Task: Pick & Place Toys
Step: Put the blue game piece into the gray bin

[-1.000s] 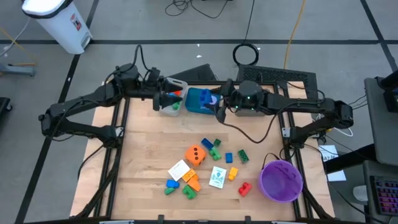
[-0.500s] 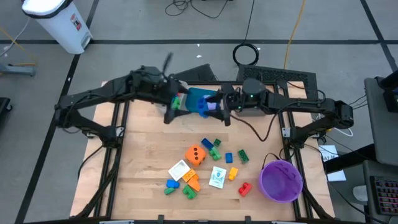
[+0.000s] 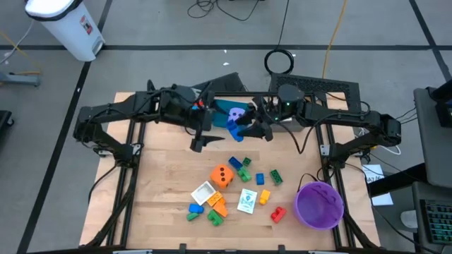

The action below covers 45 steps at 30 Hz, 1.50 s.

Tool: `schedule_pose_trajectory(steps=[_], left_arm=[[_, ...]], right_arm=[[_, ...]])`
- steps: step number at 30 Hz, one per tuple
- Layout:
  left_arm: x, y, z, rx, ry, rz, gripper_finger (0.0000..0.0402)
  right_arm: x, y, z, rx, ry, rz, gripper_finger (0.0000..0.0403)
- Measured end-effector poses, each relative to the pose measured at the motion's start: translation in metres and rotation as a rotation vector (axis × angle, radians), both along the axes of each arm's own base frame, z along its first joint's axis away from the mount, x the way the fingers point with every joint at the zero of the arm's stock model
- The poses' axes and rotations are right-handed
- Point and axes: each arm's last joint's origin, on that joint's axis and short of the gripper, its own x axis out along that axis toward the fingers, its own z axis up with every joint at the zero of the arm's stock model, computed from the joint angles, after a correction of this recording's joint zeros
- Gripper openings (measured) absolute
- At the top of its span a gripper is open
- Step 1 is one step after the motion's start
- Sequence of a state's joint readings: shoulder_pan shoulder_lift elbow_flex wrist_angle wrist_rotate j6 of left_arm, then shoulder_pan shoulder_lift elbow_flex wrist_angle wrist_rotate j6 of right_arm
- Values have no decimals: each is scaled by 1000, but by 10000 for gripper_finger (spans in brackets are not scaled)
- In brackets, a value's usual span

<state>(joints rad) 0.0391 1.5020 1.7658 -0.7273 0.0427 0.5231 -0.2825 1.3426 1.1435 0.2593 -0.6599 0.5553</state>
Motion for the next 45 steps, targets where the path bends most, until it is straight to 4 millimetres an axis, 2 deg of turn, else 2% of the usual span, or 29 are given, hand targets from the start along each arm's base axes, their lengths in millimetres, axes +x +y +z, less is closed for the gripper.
schedule_pose_trajectory(steps=[5,10,14,27,45], left_arm=[[3,-4,-1,0,-5,3,301],[5,-5,6,3,-78,1,263],[5,-5,7,3,-90,0,245],[25,-11,-10,-63,-38,-84,203],[28,-6,-11,-140,-36,-62,91]], right_arm=[[0,0,11,11,-95,3,301],[-1,1,13,34,-112,22,300],[-1,1,14,54,-109,31,301],[2,1,9,69,-82,63,301],[2,-4,7,86,-63,113,300]])
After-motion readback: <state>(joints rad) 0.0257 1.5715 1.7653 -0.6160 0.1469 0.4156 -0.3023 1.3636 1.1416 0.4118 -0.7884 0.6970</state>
